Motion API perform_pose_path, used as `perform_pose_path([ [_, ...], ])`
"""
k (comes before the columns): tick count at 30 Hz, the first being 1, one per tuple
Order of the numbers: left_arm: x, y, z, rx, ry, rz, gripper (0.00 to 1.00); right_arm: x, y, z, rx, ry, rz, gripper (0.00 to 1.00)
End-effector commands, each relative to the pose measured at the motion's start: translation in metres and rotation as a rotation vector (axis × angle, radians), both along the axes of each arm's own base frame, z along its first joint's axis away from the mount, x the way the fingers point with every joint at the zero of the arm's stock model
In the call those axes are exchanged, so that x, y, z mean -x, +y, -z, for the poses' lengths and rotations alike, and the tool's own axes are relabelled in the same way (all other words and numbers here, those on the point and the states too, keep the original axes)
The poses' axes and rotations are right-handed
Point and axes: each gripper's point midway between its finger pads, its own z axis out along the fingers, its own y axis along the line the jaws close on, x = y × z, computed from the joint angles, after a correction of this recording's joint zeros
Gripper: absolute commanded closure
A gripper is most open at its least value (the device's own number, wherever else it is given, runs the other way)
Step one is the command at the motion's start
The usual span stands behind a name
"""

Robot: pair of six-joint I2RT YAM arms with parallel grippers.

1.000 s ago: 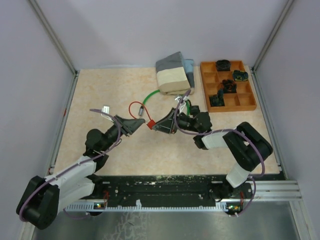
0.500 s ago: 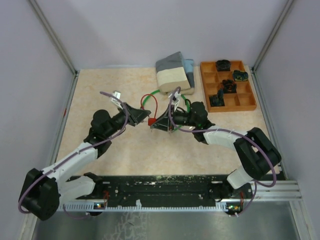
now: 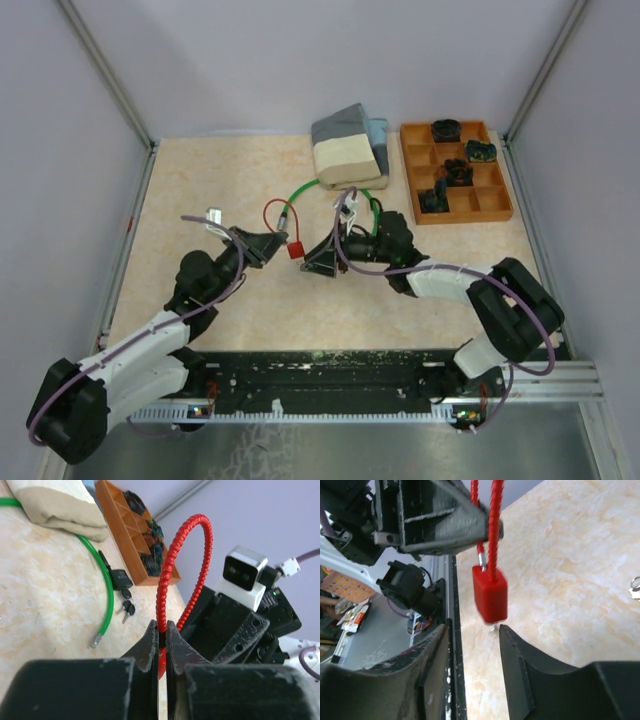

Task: Unlock with the key
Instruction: Unlock the lock.

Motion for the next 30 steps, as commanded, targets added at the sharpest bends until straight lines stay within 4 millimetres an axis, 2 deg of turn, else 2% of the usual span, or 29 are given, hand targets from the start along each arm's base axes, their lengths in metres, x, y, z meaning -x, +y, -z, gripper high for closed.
perform_pose_path([
  [1, -0.002, 0.016, -0.042, 0.179, -0.104, -0.077, 1.00, 0.008, 0.000, -0.040, -0.143, -0.094, -0.017, 0.49],
  [5, 0.001, 0.019, -0.044, 0.237, -0.104, -0.076, 1.00, 0.011, -0.003, -0.056, -0.241, -0.109, 0.000, 0.21],
  [11, 0.006, 0.015, -0.045, 0.277, -0.097, -0.037, 1.00, -0.009, -0.006, -0.055, -0.256, -0.117, 0.125, 0.18],
  [16, 0.011, 0.010, -0.049, 0.300, -0.099, 0.008, 1.00, -0.020, -0.002, -0.057, -0.263, -0.117, 0.155, 0.16],
  [19, 0.014, 0.006, -0.051, 0.305, -0.103, 0.036, 1.00, -0.019, -0.002, -0.065, -0.298, -0.131, 0.145, 0.17],
  [24, 0.014, 0.003, -0.049, 0.313, -0.096, 0.052, 1.00, -0.010, -0.001, -0.077, -0.344, -0.159, 0.101, 0.24],
  [28, 0.014, 0.001, -0.049, 0.316, -0.098, 0.060, 1.00, -0.008, -0.001, -0.078, -0.358, -0.151, 0.085, 0.37],
  [30, 0.015, 0.000, -0.049, 0.323, -0.096, 0.068, 1.00, -0.009, 0.000, -0.077, -0.357, -0.140, 0.081, 0.41],
])
